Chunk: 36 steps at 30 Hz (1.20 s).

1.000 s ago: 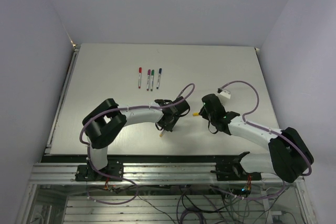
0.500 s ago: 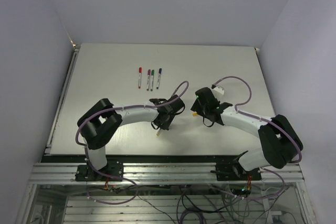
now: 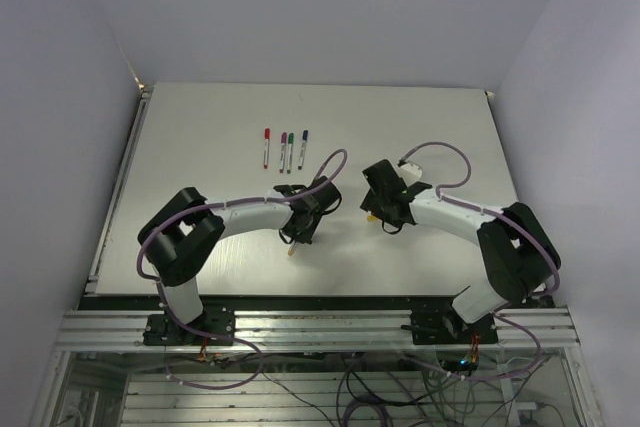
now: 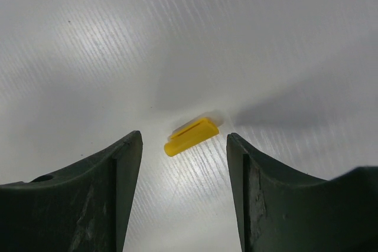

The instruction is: Insert the pens into the pen caps

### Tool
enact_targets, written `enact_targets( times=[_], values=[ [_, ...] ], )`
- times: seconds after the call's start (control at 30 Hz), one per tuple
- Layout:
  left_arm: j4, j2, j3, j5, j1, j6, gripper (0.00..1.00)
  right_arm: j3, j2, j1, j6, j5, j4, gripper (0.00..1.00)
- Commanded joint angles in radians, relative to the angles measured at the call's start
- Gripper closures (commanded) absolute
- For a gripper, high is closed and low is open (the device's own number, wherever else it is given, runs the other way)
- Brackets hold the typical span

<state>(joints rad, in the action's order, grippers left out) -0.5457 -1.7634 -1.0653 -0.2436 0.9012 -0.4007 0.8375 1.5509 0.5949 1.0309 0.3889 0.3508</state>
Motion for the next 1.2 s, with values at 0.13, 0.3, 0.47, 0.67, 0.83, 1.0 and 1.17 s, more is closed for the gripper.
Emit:
enact_targets(
  times=[0.13,0.3,0.47,0.67,0.83,1.0,1.17],
  values=[
    [0.012,0.024,0.011,0.015,-0.013,0.002,0.93,0.028,0.049,0.000,0.042,-0.018,0.060,0.42],
    [0.009,0.018,0.008,0.012,-0.017,0.001,0.93,0.019,0.071,-0.001,0.048,-0.034,0.041,0.45],
    [0.015,0.018,0.009,0.019,-0.021,-0.003,0.93,0.020,0.103,0.000,0.051,-0.025,0.045,0.56],
    [0.017,0.016,0.010,0.023,-0.022,-0.004,0.93,0.020,0.131,-0.001,0.055,-0.016,0.062,0.76],
    [0.023,0.015,0.010,0.031,-0.022,-0.007,0.93,0.021,0.154,-0.001,0.056,-0.006,0.082,0.88],
    [0.023,0.008,0.008,0.036,-0.025,-0.007,0.93,0.018,0.170,-0.001,0.051,-0.006,0.092,0.85],
    [0.023,0.002,0.005,0.045,-0.025,-0.006,0.93,0.026,0.191,-0.001,0.054,0.008,0.110,0.69]
  ],
)
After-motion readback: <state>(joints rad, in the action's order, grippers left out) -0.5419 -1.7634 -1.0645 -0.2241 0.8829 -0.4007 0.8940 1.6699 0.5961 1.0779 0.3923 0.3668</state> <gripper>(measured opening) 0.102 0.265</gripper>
